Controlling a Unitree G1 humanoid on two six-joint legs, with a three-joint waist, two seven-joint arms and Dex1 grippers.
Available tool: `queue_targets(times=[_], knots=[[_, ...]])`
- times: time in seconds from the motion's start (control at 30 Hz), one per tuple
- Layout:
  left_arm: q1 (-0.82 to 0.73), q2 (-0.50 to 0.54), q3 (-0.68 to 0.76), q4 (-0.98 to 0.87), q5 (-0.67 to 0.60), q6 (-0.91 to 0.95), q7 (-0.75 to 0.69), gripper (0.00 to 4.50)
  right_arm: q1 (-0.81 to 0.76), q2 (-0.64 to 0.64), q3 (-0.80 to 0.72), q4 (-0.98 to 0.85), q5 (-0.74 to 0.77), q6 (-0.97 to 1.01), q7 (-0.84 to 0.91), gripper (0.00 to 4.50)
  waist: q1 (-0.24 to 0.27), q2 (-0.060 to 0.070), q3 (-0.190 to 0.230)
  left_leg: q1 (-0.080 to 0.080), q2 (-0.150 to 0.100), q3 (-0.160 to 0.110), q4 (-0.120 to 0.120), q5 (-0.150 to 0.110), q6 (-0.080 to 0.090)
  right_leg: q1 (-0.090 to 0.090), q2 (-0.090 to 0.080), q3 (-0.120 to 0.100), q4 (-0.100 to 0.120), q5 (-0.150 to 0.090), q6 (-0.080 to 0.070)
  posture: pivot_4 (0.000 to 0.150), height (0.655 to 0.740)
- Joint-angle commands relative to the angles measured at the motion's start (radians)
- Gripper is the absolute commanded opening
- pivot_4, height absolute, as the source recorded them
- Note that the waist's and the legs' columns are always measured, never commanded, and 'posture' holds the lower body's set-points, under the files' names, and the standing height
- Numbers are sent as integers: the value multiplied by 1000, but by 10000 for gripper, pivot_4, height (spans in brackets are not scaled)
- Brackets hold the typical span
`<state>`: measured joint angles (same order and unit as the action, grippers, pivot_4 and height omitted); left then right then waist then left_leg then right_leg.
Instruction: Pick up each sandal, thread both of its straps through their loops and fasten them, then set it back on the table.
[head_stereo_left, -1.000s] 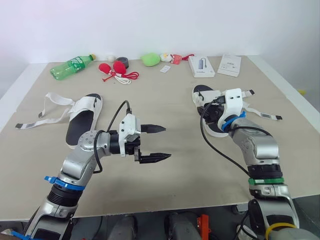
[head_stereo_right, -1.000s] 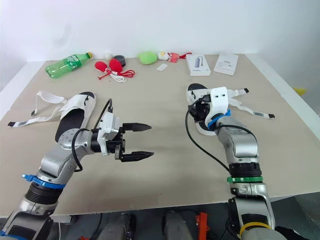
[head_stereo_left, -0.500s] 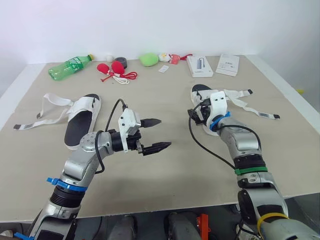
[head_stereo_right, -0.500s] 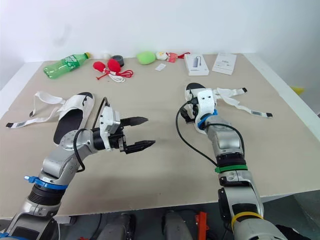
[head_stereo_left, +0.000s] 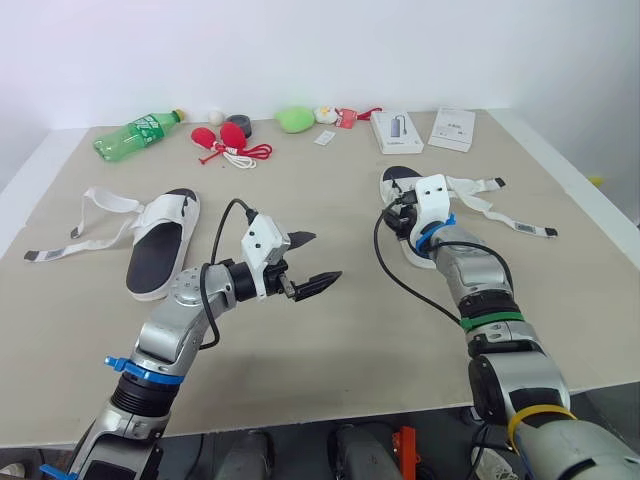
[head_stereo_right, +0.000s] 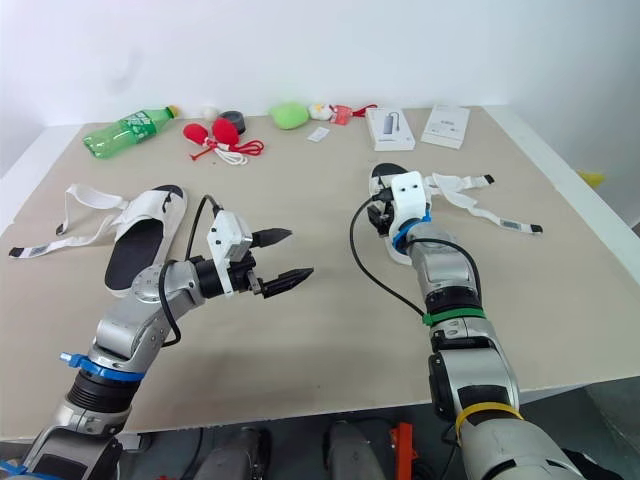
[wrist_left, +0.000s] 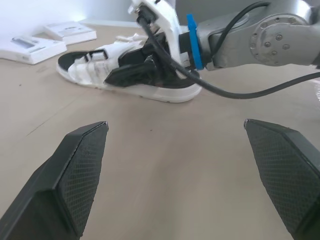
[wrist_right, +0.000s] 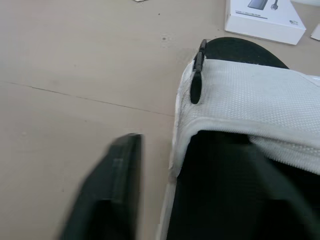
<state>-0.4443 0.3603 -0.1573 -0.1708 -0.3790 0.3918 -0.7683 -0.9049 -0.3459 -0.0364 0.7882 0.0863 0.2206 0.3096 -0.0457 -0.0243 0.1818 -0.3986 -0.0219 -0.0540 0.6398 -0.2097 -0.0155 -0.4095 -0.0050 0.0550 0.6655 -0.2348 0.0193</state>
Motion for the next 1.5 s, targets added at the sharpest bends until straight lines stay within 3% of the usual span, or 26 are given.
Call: queue_targets(times=[0.03, 0.1, 0.3, 0.5, 0.63, 0.77, 0.93, 1.07, 1.5], knots=[[-11, -6, 15, -33, -3, -3, 12, 45000, -41, -2, -19, 40, -9, -55, -4, 9609, 0, 0, 0, 0, 0, 0, 0, 0, 0, 0, 0, 0, 0, 0, 0, 1500, 7400], [-13, -8, 20, -30, -3, -2, 18, 45000, -45, -3, -20, 60, -13, -66, 1, 514, 0, 0, 0, 0, 0, 0, 0, 0, 0, 0, 0, 0, 0, 0, 0, 1500, 7400], [-13, 4, 30, -24, -18, -13, -3, 45000, -27, -14, -7, 27, -11, -66, 71, 119, -1, 0, 0, 0, 0, 0, 0, 0, 0, 0, 0, 1, 0, 0, 0, 1500, 7400], [-14, 55, 53, 6, -35, -72, -111, 45000, 157, -119, 90, -422, 64, 33, 444, 119, 0, 0, 0, -1, 0, -1, -2, 0, 0, -1, 0, 0, -1, 0, 0, 1500, 7400], [-20, 86, 70, 38, -47, -105, -180, 45000, 341, -262, 130, -757, 156, 81, 684, 119, 2, 0, 0, -2, 0, -1, -2, -1, 1, -2, -1, -2, -1, 0, 1, 1500, 7400], [-20, 115, 71, 53, -51, -129, -249, 45000, 452, -367, 132, -937, 247, 77, 854, 119, 2, 0, 0, -2, -1, -2, -1, -1, 1, -1, -2, -2, -2, -5, 9, 1500, 7400], [-18, 139, 61, 41, -68, -123, -320, 45000, 533, -471, 162, -998, 208, -135, 1023, 119, 3, 0, 0, -1, 0, -1, 1, -1, 1, 0, -2, -3, -2, -5, 9, 1500, 7400], [-13, 155, 61, 22, -89, -108, -358, 45000, 559, -499, 173, -1015, 223, -183, 1084, 119, 1, -1, 1, 0, 2, 0, 1, -1, 0, 0, -2, -2, -2, -5, 9, 1500, 7400], [15, 187, 63, 7, -80, -117, -385, 45000, 489, -473, 177, -882, 190, -251, 1081, 119, 7, -1, 1, 0, 2, -1, 2, -1, 0, 0, -3, -2, -2, -4, 8, 1500, 7400]])
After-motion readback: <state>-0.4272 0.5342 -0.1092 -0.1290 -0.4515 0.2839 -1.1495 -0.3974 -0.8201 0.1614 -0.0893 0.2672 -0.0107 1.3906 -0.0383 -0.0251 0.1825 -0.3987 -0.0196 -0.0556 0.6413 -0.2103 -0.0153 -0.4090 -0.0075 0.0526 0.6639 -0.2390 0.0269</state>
